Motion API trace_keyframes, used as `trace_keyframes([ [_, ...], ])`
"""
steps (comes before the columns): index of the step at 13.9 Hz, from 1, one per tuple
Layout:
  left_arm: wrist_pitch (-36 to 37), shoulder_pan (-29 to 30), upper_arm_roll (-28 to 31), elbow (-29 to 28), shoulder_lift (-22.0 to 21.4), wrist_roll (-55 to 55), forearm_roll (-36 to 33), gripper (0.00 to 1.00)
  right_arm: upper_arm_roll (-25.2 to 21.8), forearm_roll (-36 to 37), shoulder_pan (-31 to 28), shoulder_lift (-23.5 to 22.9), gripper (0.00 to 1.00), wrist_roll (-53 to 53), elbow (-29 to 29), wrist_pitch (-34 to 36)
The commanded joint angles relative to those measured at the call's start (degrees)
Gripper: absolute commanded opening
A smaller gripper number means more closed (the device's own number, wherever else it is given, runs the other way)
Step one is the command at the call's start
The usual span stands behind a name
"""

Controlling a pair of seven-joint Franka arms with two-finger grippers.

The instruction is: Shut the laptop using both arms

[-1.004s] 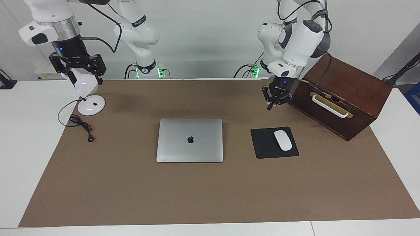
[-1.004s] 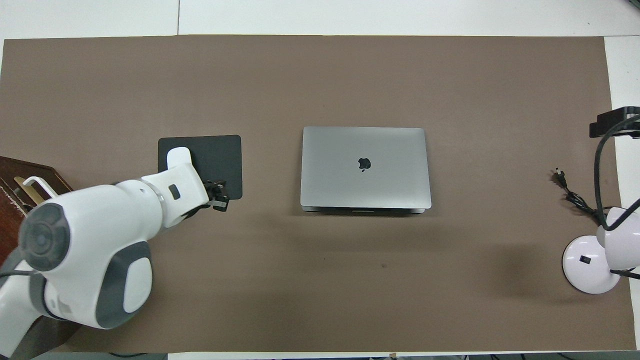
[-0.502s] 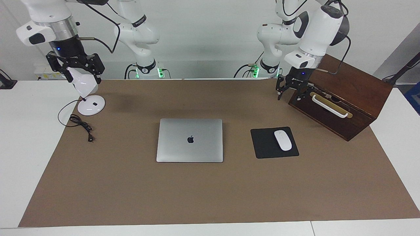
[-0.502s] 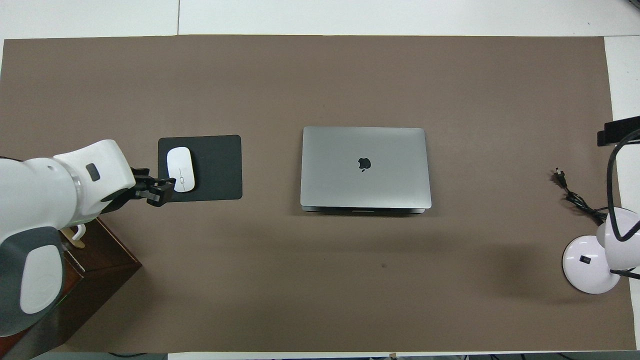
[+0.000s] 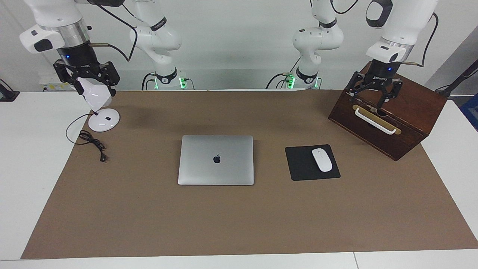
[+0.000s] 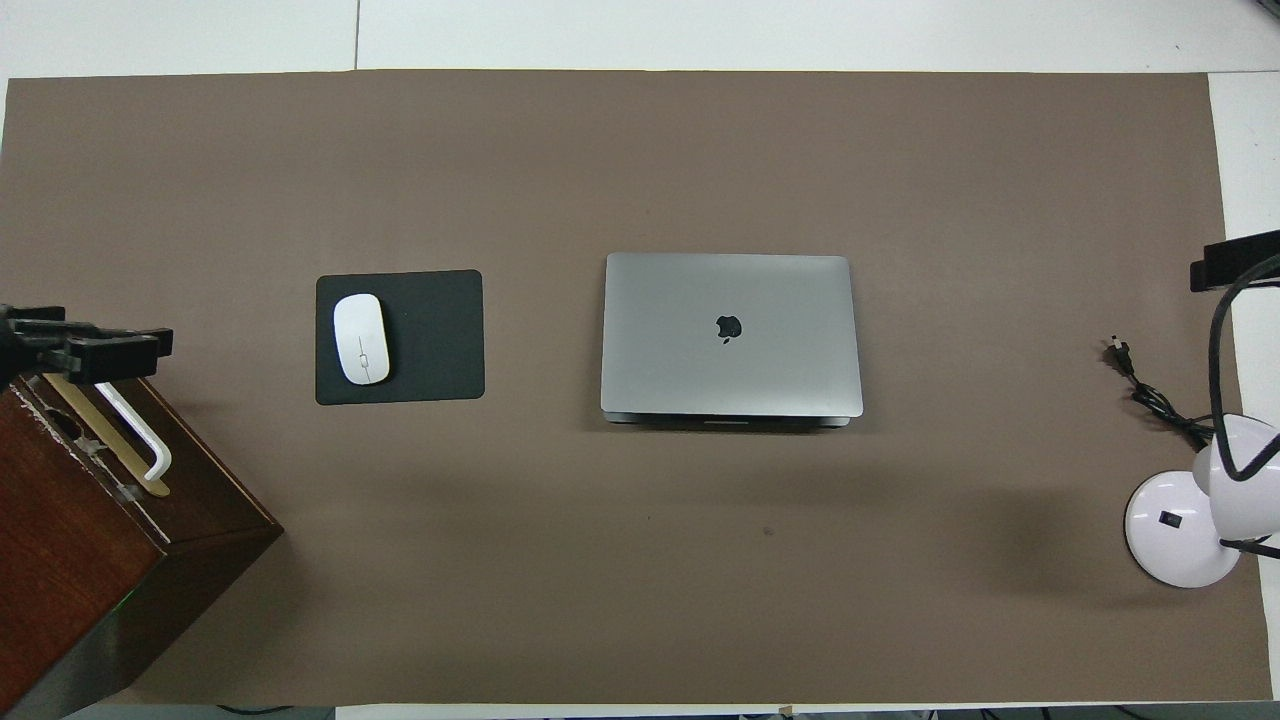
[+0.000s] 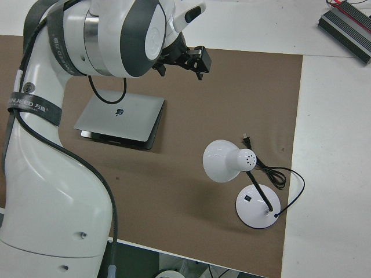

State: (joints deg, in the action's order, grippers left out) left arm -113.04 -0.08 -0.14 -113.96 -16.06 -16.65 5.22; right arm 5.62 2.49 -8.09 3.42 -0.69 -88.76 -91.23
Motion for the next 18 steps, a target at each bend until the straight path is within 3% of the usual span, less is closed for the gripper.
trace_keyframes([
  [1, 7.4, 2.8, -0.7, 8.9, 4.4, -0.1, -2.2, 1.00, -0.3, 0.2, 0.2, 0.4, 1.00, 1.3, -0.6, 1.2],
  [6, 13.9, 3.9, -0.6, 18.1, 8.8, 0.1, -2.0, 1.00, -0.4, 0.2, 0.2, 0.4, 1.00, 1.5, -0.5, 3.2],
  [11, 14.7, 4.6, -0.5, 18.4, 12.3, 0.3, -2.1, 1.00, -0.8, 0.2, 0.2, 0.5, 1.00, 1.4, -0.5, 3.6],
  [18, 14.3, 5.1, -0.6, 18.2, 12.3, 0.3, -2.2, 1.00, -0.8, 0.2, 0.3, 0.6, 1.00, 1.4, -0.5, 3.8],
])
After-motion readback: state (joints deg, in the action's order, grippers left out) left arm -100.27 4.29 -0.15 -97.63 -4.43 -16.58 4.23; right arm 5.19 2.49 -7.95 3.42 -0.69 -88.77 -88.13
